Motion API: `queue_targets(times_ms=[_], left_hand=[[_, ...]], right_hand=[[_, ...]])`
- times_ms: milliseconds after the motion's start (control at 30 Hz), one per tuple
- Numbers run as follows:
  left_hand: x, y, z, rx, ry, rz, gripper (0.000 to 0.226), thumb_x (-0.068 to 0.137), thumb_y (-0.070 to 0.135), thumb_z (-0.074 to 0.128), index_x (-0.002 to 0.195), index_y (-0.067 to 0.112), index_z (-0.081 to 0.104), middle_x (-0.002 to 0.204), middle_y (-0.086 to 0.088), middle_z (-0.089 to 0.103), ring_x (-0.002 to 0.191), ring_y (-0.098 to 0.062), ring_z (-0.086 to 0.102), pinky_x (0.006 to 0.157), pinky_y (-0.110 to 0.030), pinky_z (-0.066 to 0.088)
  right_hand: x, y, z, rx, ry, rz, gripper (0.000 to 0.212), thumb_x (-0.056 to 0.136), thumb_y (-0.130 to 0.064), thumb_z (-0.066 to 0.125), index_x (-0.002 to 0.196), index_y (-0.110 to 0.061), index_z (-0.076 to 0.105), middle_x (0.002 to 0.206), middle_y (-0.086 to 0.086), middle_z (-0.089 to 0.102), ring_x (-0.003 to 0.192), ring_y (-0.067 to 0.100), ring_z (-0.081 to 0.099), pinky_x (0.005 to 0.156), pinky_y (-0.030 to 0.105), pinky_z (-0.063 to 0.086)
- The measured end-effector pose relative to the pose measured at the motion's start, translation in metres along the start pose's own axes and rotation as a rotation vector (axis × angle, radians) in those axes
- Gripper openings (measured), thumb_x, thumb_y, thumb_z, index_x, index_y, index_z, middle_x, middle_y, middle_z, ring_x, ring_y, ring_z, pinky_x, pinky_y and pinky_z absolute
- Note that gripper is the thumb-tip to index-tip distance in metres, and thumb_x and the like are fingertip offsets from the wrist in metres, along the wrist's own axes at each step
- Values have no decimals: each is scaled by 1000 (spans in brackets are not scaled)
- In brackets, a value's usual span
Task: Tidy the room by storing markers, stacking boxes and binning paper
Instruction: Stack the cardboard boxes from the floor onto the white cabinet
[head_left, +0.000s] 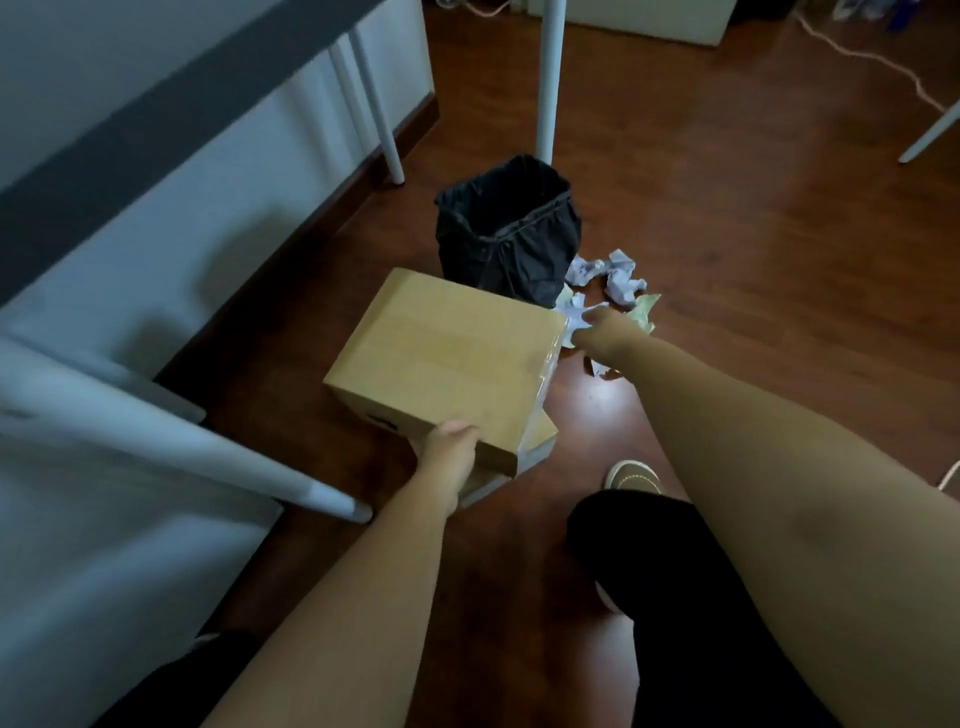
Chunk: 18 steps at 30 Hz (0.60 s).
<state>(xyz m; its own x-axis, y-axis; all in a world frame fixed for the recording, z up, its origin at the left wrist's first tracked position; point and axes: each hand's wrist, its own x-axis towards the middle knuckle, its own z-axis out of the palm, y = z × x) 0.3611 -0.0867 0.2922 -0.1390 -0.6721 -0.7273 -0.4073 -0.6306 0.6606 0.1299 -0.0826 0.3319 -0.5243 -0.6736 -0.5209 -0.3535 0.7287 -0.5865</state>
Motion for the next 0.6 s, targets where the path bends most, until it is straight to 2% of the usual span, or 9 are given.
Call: queue_targets(times_ms=[100,167,233,267,333,433,467,533,600], left_hand=[[3,-12,12,-65,120,-1,45,90,17,66,133,16,55,133,-7,59,117,-23,58,93,-32,47],[3,-21,21,-135,203,-7,50,85,14,71,131,17,52,132,-5,58,112,-20,58,84,-28,45],[2,-26,31,-240,228,-29,61,83,9,74,136,15,44,127,-2,57,106,-17,57,84,-26,42],[2,-27,35,-287,229,-35,67,82,5,75,138,14,40,122,-2,56,103,-15,56,85,-26,42],[4,-30,42,-333,259,-25,75,80,3,77,142,13,36,125,-5,57,101,-14,57,84,-25,44],[10,-37,50,-322,272,-41,71,78,8,79,138,11,41,129,-2,60,102,-14,60,73,-20,48],[12,-40,54,-318,247,-58,67,76,16,81,133,12,47,128,-2,62,104,-15,62,74,-21,51],[15,-41,60,-297,159,-134,74,66,42,84,128,15,54,129,-5,63,113,-23,63,91,-36,54],[15,-33,68,-309,60,-234,74,78,44,78,137,11,49,138,-9,56,126,-30,55,105,-41,44]], right_hand=[[5,-2,3,-30,-34,2,54,84,-25,50,138,-16,43,116,15,62,97,32,60,78,36,53],[11,-1,8,-33,-66,-8,56,87,-25,51,141,-18,40,108,10,60,87,27,53,59,25,41],[18,-1,11,-33,-96,-22,56,88,-24,53,142,-16,40,107,8,55,81,26,50,53,24,33],[22,0,13,-12,-108,-27,57,89,-23,54,143,-13,39,113,9,55,83,26,52,56,25,37],[29,1,17,72,-125,0,57,90,-18,55,143,-9,38,130,13,52,104,30,55,77,31,46],[37,4,18,108,-136,23,49,91,-10,54,139,-5,42,136,18,52,122,33,52,98,39,44],[39,4,18,98,-154,19,48,92,-8,52,139,-4,42,137,20,52,124,35,51,101,40,42],[42,4,14,87,-192,-5,50,94,-4,49,143,-3,38,141,21,49,128,35,47,100,36,41],[42,4,11,119,-245,-17,57,96,0,48,149,-5,26,145,17,43,132,31,43,85,23,38]])
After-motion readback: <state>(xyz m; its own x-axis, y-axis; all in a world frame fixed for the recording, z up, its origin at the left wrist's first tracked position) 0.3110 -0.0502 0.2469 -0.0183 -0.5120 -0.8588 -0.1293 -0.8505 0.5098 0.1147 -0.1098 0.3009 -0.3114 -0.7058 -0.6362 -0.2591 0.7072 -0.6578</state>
